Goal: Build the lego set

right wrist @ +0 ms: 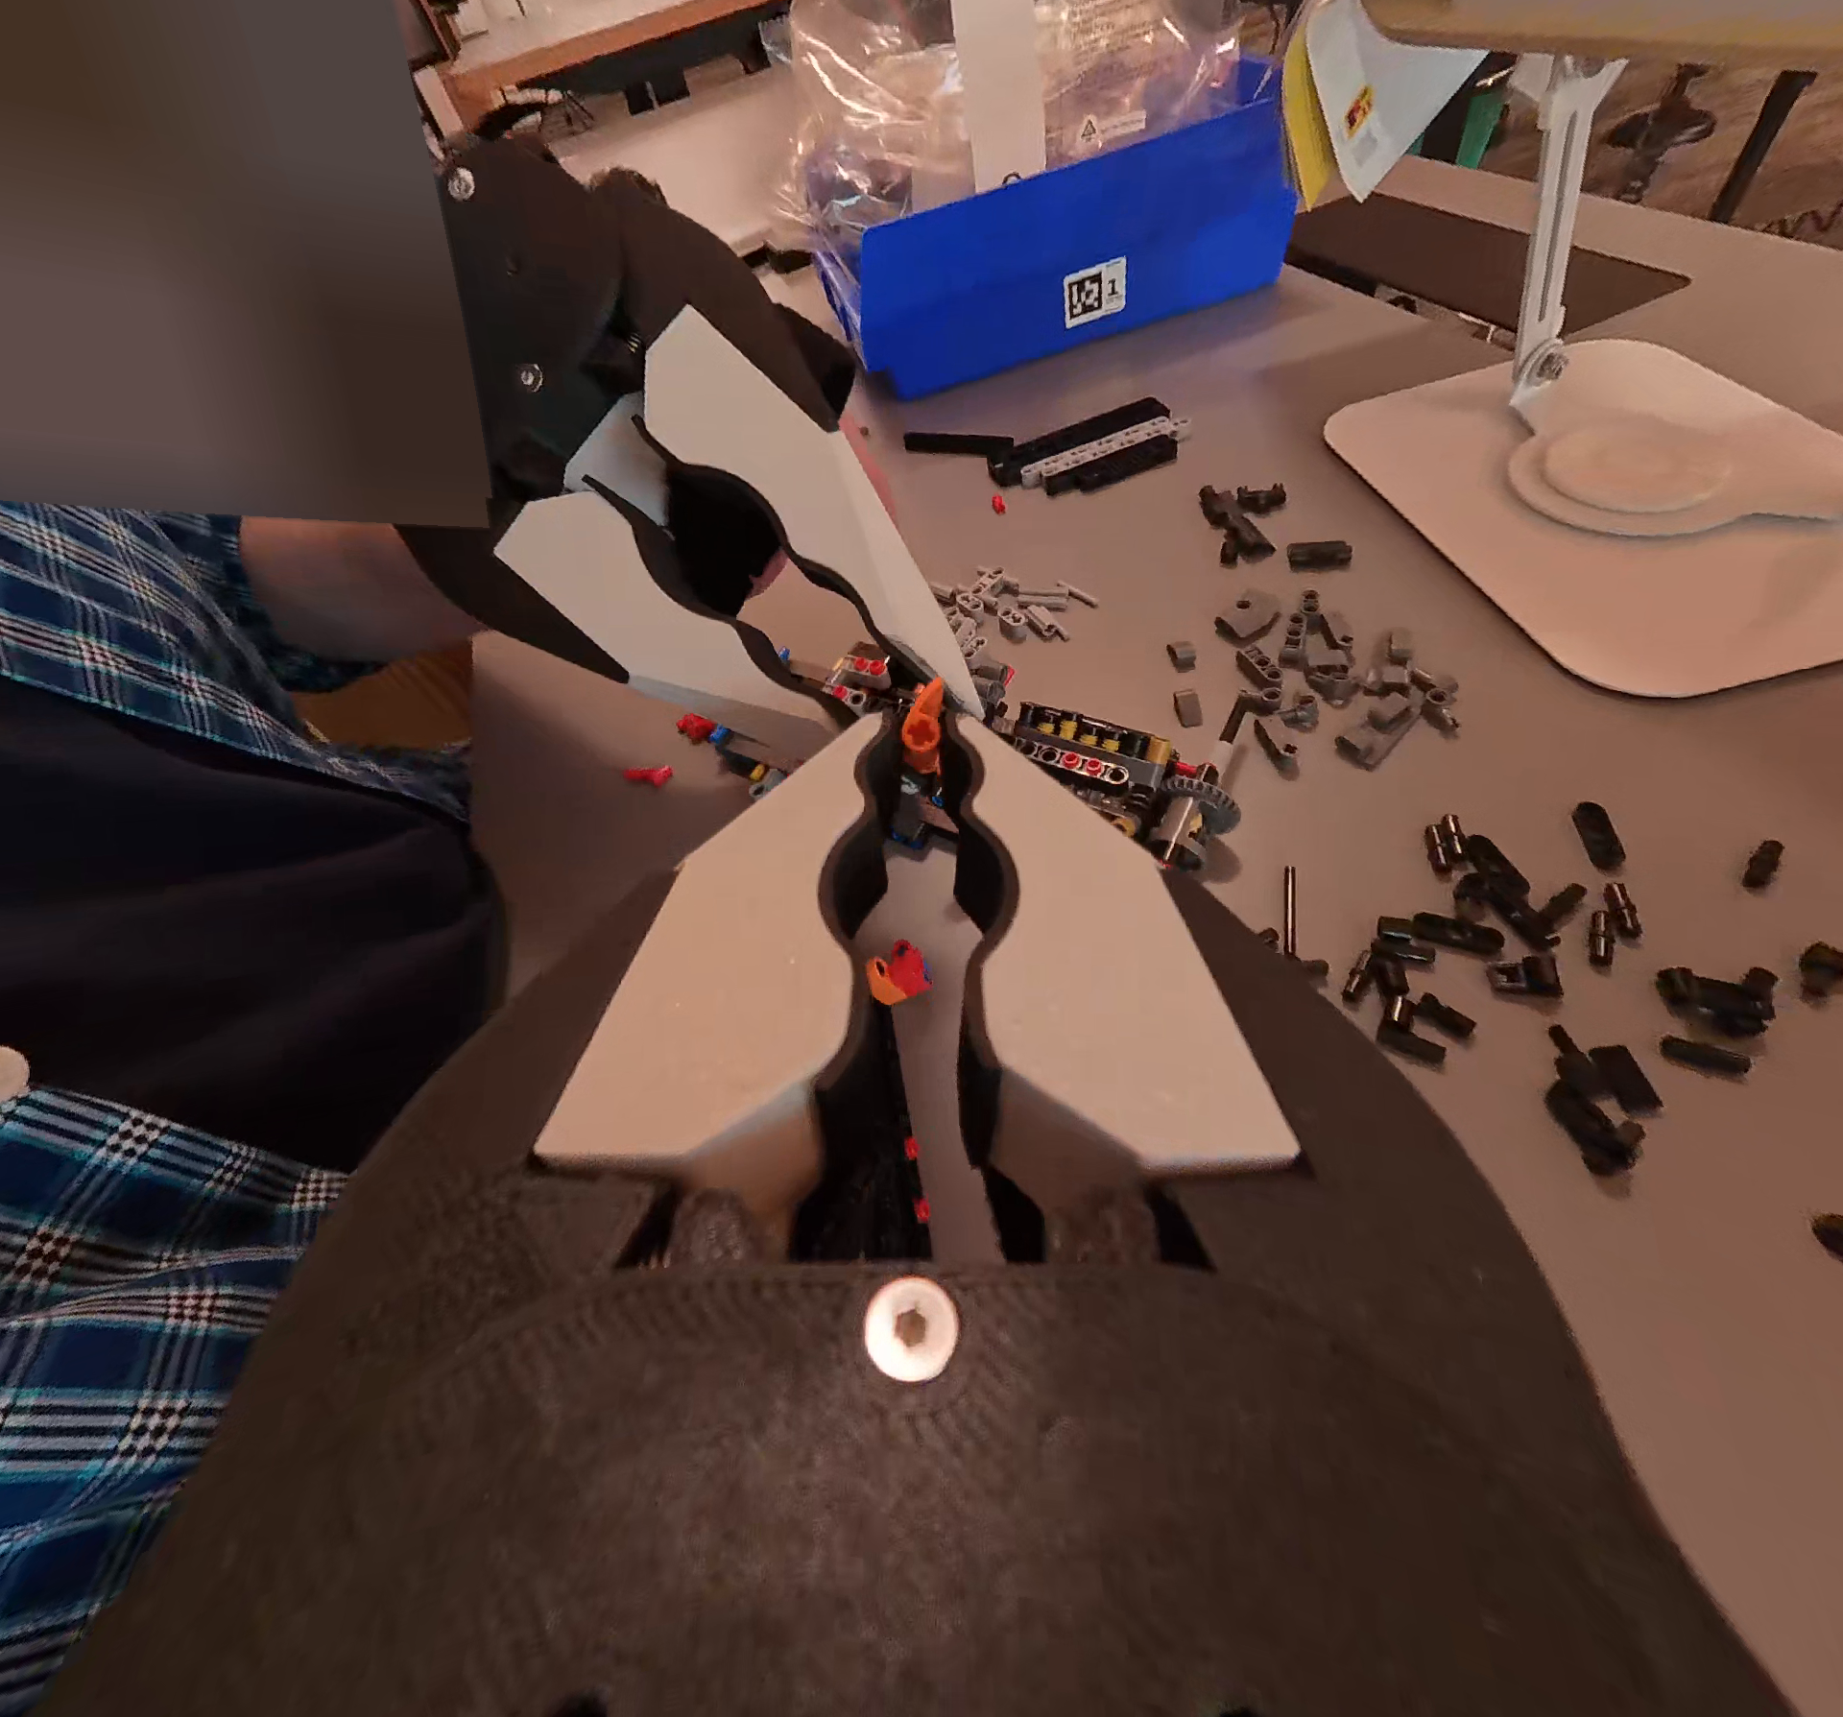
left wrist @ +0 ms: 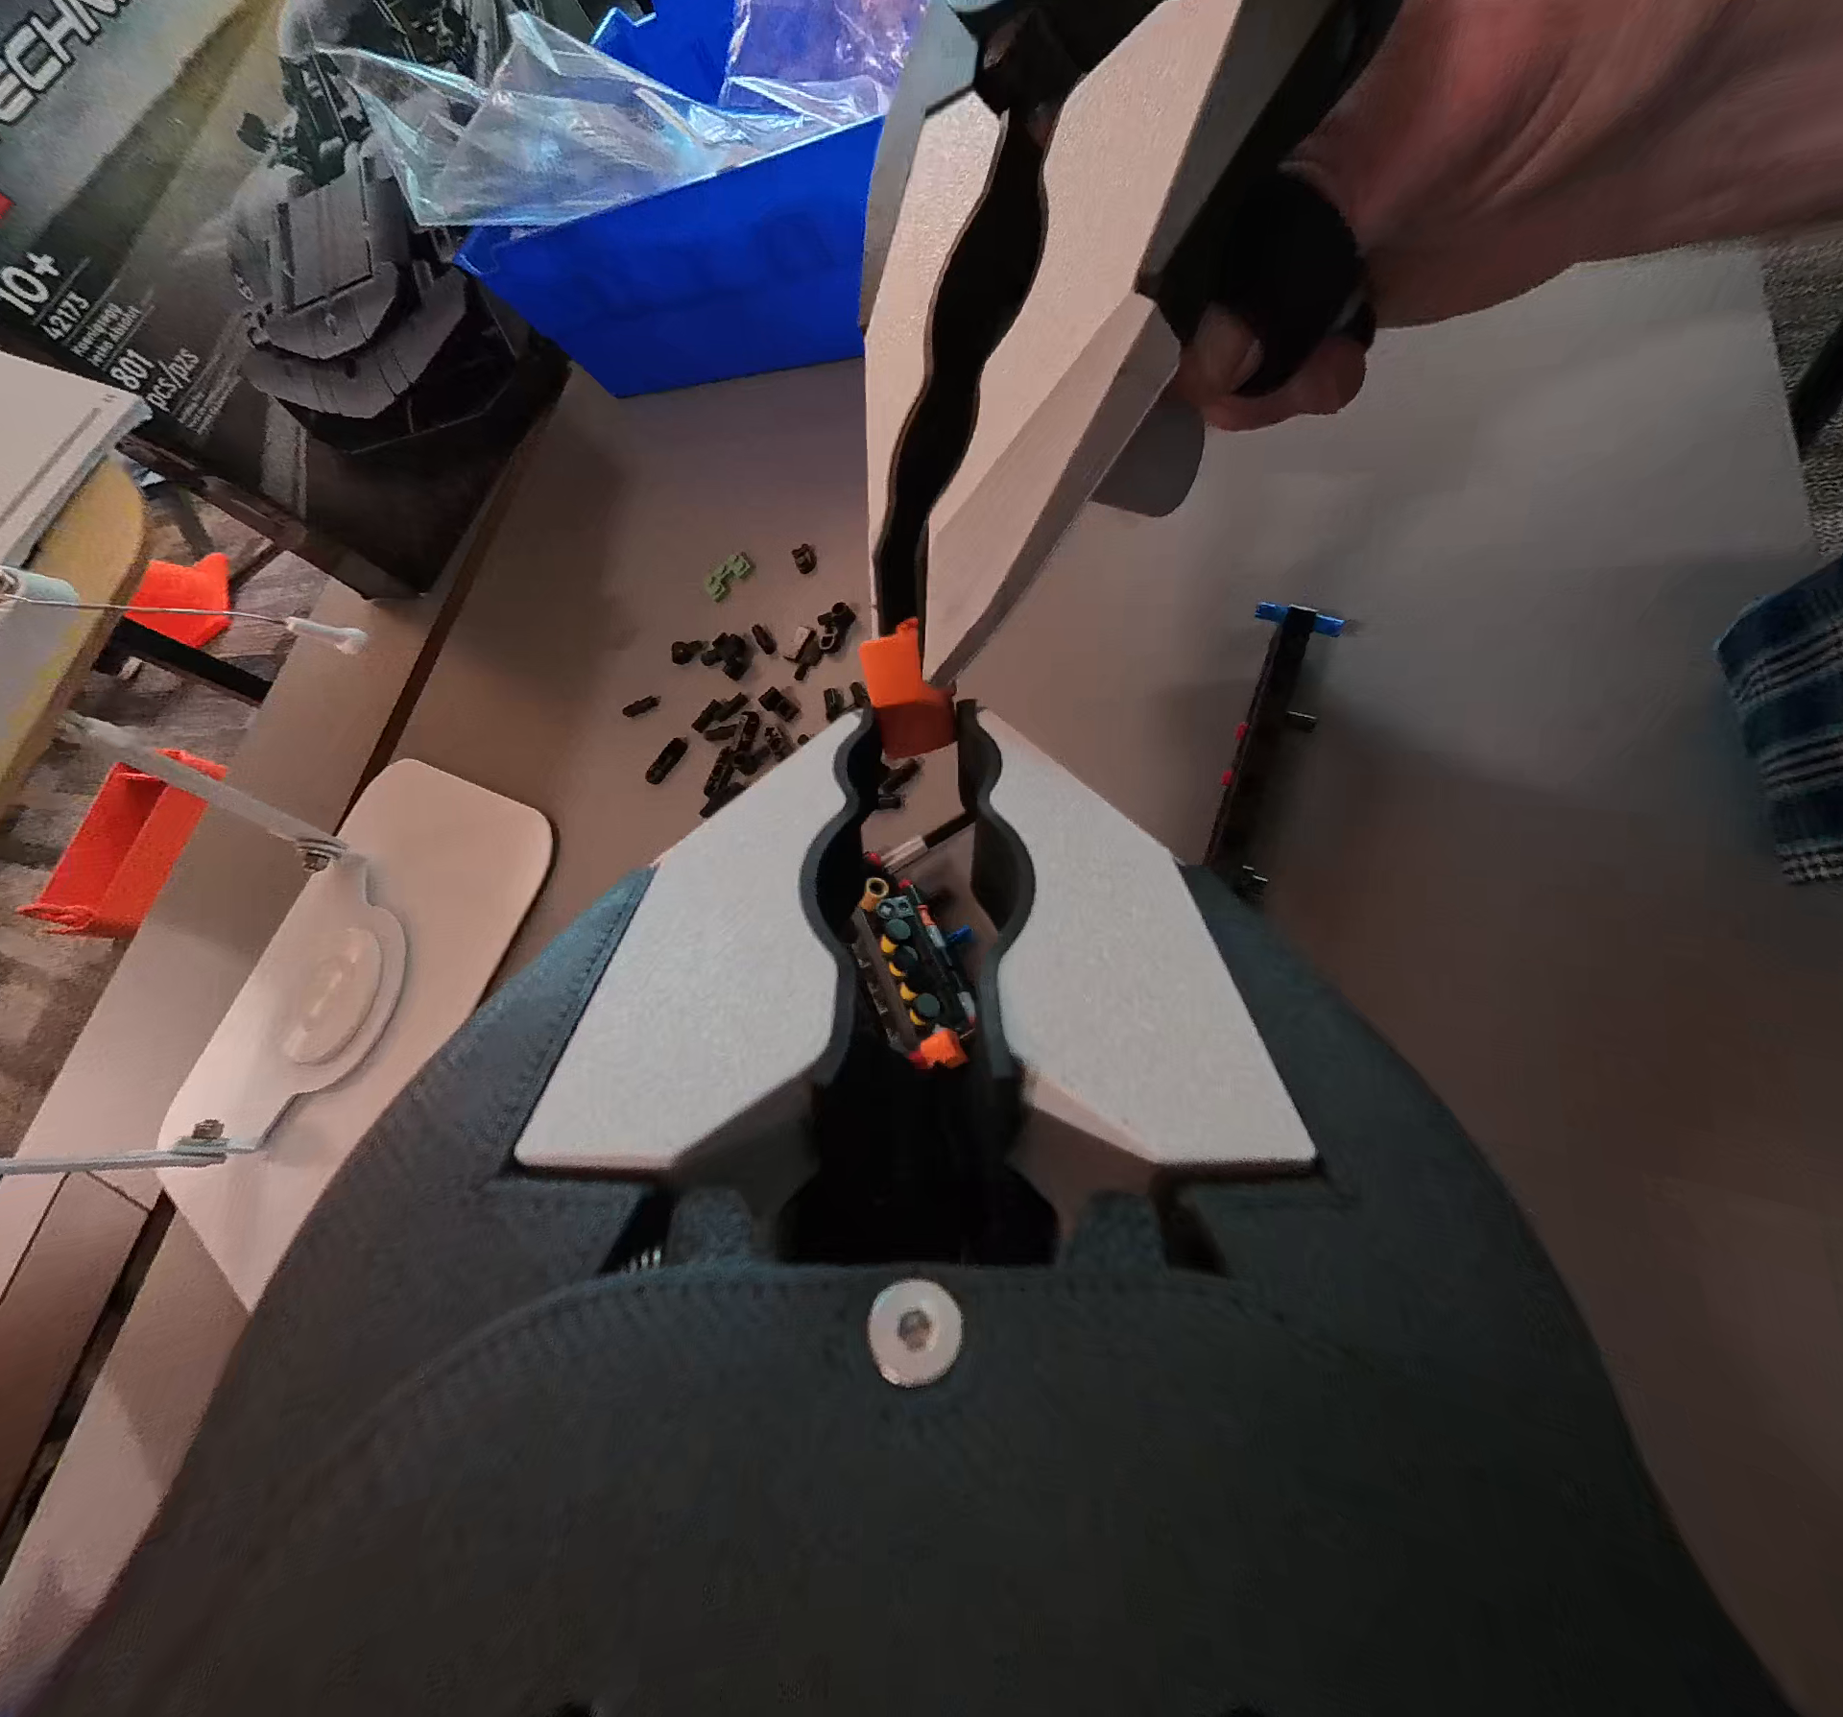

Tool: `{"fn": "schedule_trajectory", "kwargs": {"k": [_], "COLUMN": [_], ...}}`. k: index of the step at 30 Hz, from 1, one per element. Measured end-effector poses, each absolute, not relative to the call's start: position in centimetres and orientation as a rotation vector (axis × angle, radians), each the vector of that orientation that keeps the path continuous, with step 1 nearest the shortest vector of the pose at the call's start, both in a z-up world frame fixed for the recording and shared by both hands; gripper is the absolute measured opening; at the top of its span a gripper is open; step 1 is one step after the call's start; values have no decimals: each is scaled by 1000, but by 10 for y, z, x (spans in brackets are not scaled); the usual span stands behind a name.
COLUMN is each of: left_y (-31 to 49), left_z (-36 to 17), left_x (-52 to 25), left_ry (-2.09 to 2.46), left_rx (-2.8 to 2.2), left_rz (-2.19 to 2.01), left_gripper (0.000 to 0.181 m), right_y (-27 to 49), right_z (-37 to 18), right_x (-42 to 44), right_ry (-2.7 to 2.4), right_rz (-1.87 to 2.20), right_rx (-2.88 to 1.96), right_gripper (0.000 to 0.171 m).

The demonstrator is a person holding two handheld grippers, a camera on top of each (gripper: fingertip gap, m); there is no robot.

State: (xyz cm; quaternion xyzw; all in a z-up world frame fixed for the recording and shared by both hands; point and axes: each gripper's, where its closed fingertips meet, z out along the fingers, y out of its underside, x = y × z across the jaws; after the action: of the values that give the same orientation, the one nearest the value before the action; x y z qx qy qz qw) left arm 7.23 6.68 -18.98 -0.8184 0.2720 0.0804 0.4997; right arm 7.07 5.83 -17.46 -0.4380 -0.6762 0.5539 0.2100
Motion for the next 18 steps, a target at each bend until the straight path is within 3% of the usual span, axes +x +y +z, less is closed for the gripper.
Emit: {"fn": "schedule_trajectory", "kwargs": {"k": [7, 18], "left_y": [69, 59], "left_z": [-174, -173], "left_x": [53, 31], "left_ry": [639, 588], "left_rx": [-1881, -1869], "left_rz": [444, 488], "left_gripper": [16, 15], "right_y": [60, 42], "right_z": [-161, -164], "right_x": [52, 29], "right_ry": [-1773, -1804], "right_rz": [1579, 1579], "right_rx": [-1238, -1236], "right_gripper": [4, 4]}}
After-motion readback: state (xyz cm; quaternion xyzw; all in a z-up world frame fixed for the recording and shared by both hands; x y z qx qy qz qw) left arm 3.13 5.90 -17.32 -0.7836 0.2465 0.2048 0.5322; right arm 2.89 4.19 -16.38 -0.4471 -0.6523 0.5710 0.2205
